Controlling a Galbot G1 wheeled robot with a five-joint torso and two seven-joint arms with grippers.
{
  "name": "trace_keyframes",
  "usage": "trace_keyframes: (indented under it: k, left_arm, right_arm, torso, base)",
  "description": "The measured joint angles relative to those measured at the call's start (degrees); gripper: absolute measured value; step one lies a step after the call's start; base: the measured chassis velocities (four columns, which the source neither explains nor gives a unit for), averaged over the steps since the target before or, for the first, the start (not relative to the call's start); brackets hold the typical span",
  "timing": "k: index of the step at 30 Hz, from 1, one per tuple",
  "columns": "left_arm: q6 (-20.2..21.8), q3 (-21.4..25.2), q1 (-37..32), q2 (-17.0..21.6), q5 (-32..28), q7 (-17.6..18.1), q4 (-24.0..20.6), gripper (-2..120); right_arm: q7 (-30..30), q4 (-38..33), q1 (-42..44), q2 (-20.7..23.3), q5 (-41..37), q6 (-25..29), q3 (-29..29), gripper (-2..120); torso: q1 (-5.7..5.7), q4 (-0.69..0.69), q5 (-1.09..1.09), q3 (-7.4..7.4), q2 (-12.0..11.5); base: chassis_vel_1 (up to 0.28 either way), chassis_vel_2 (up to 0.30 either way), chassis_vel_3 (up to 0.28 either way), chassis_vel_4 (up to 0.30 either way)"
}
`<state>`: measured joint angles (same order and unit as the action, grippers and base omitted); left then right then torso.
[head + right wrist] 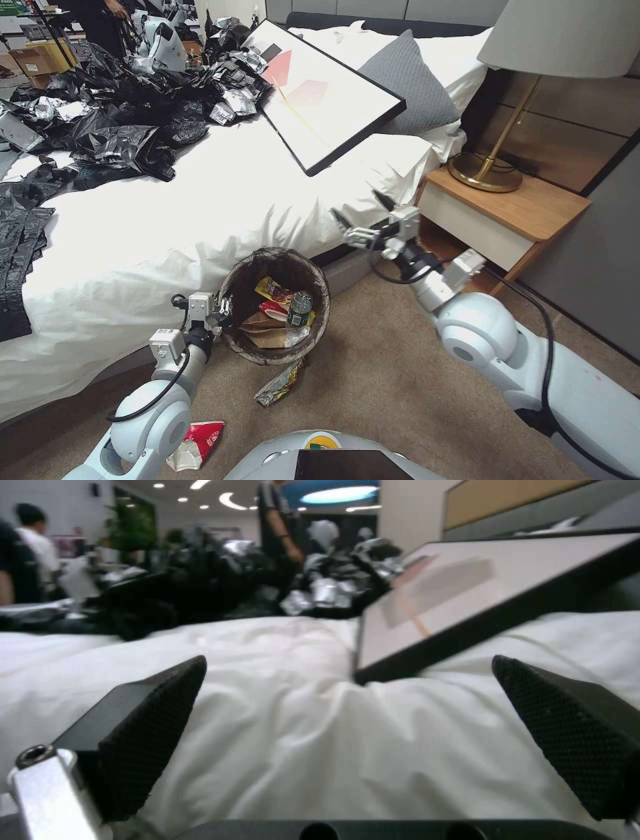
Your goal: Pick up the trash bin, then pick up the garbage from the floor and place it into the trash bin.
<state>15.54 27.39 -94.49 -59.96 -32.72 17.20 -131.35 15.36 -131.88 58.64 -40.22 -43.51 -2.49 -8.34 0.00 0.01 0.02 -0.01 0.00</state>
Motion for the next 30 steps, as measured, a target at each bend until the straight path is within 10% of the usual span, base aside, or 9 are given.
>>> trace_keyframes:
  k: [3,9,30]
  left_arm:
    - [-0.2,0.3,-0.6,-0.1,0.2,-0.1,0.0,4]
    - [-0.6,0.3,-1.1,-0.3,0.6,-0.2,0.1,4]
    - [-1.0,-0.2,-2.4,-0.9,1.4,0.1,-0.7,4]
  right_arm:
    - [0.2,-0.7,14.3,-4.2,7.1,0.3,-12.9,100]
    - [1.9,-1.3,24.5,-10.1,13.7,0.4,-19.8,100]
    - [2.1,0.1,39.4,-26.4,32.2,7.3,-19.8,100]
  torso:
    - [0.0,-0.03,0.0,0.0,0.0]
    - [0.0,0.01,0.0,0.0,0.0]
    - [0.0,-0.01,-0.03,0.01,0.0]
  base:
    - [0.0,0.0,0.0,0.0]
    - [0.0,0.0,0.0,0.0]
    - [0.0,0.0,0.0,0.0]
